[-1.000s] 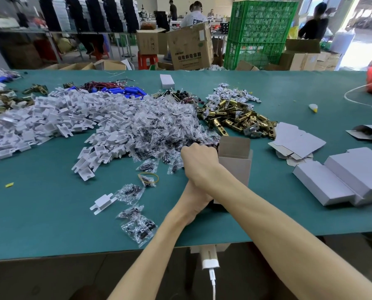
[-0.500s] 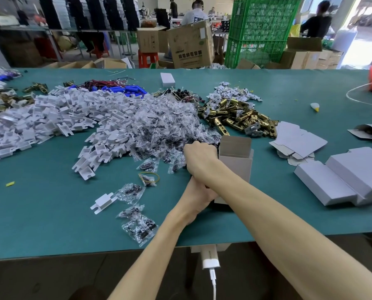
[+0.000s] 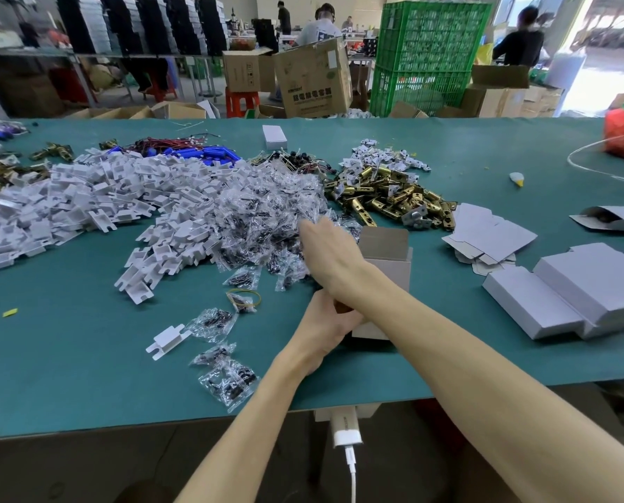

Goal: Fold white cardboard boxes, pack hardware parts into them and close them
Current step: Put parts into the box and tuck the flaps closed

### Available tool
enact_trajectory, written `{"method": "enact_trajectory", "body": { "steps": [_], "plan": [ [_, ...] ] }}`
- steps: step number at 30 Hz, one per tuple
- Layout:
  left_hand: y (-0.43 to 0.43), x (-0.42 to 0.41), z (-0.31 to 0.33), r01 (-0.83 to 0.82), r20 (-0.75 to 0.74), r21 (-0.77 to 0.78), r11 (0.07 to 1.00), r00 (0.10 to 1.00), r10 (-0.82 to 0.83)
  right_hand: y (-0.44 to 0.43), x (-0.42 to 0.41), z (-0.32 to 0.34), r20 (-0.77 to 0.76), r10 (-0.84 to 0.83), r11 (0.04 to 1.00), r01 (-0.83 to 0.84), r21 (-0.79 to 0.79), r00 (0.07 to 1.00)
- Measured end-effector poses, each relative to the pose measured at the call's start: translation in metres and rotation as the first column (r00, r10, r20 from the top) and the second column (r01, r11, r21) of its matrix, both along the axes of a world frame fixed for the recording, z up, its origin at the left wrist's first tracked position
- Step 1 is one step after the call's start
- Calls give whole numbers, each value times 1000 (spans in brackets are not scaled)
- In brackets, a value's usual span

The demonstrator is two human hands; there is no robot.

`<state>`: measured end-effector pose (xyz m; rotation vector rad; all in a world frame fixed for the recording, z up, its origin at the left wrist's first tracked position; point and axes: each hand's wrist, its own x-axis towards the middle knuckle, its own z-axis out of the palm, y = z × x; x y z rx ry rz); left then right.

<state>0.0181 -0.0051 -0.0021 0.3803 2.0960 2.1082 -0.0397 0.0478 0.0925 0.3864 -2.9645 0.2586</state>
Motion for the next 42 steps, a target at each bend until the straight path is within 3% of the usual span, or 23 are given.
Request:
{"method": "enact_trajectory", "body": {
  "steps": [2, 5, 7, 8, 15, 20, 24, 30, 35, 42],
  "plan": [
    [0, -1, -2, 7, 7, 33, 999, 1000, -7, 4, -2, 10, 56, -7, 952, 24, -304, 998],
    [0, -1, -3, 33, 16, 92, 995, 999, -35, 16, 1, 30, 119, 64, 706, 40, -707, 991],
    [0, -1, -2, 38, 32, 108, 993, 999, -42, 28, 5, 44, 70, 123, 590, -16, -808, 990],
    [0, -1, -2, 34, 39, 112, 993, 998, -39, 34, 6, 48, 57, 138, 581, -34, -813, 989],
    [0, 0, 1, 42, 61, 150, 988, 997, -52, 73, 27, 56, -154, 132, 746, -200, -636, 979],
    [2, 0, 0, 54, 64, 180, 982, 996, -66, 90, 32, 45, -248, -25, 918, -76, -389, 968],
    [1, -1, -1, 64, 51, 196, 979, 996, -75, 109, 30, 50, -301, -67, 971, -8, -239, 951],
    [1, -1, -1, 69, 32, 206, 976, 997, -77, 119, 33, 55, -117, 31, 999, -36, -34, 993],
    [0, 0, -1, 63, 21, 210, 976, 997, -68, 110, 37, 46, 61, 116, 993, -114, -39, 991],
    [0, -1, -1, 47, 20, 195, 980, 998, -52, 107, 33, 41, 267, 79, 996, -89, 27, 960]
  ]
}}
